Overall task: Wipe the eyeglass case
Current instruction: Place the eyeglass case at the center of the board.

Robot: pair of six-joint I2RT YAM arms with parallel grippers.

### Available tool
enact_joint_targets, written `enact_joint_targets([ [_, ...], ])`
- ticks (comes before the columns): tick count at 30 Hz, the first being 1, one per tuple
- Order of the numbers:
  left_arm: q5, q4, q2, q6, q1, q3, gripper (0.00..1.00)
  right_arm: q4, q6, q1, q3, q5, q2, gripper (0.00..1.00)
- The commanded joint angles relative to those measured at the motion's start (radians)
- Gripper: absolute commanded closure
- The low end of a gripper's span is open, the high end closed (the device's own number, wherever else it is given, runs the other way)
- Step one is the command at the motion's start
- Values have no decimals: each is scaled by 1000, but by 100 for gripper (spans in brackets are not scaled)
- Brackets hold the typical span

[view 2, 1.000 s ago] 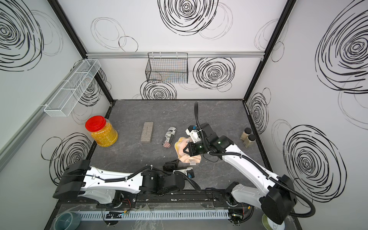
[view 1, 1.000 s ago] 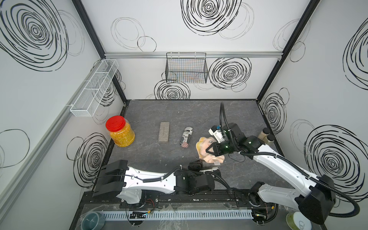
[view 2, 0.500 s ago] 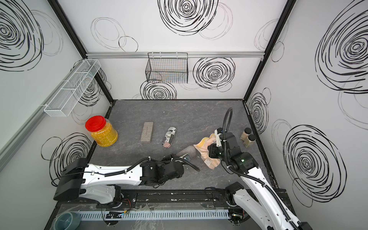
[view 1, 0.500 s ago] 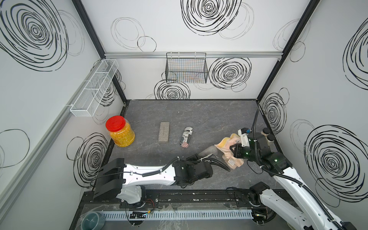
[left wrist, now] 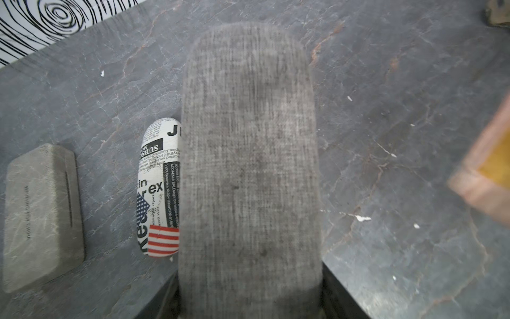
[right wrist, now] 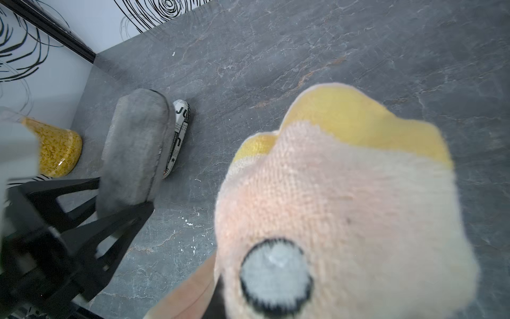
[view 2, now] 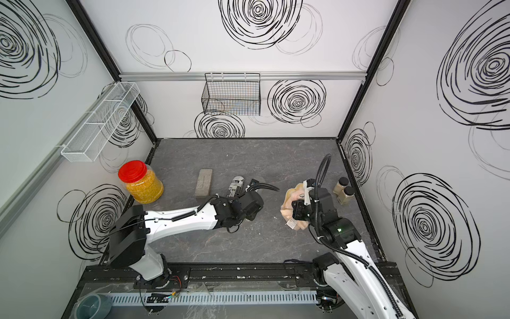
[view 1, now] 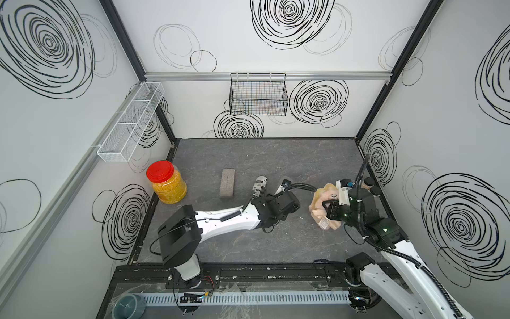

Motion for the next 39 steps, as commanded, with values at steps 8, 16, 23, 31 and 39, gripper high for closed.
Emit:
enact_joint_targets([
  [8,177,93,207,-88,110,92,44,45,-13,-4,-9,-73,-51,100],
  [16,215,130,305,-71,140,165,43,47,-14,-2,-12,-79,-42,100],
  [23,265,159,374,-72,142,200,41,47,-16,-2,-13,-77,-37,100],
  [31,308,210,387,-75,140,196,30,49,-21,-2,-11,-77,-23,100],
  [39,314,242,337,-66,142,176,14,70,-51,-1,-18,-166,-35,100],
])
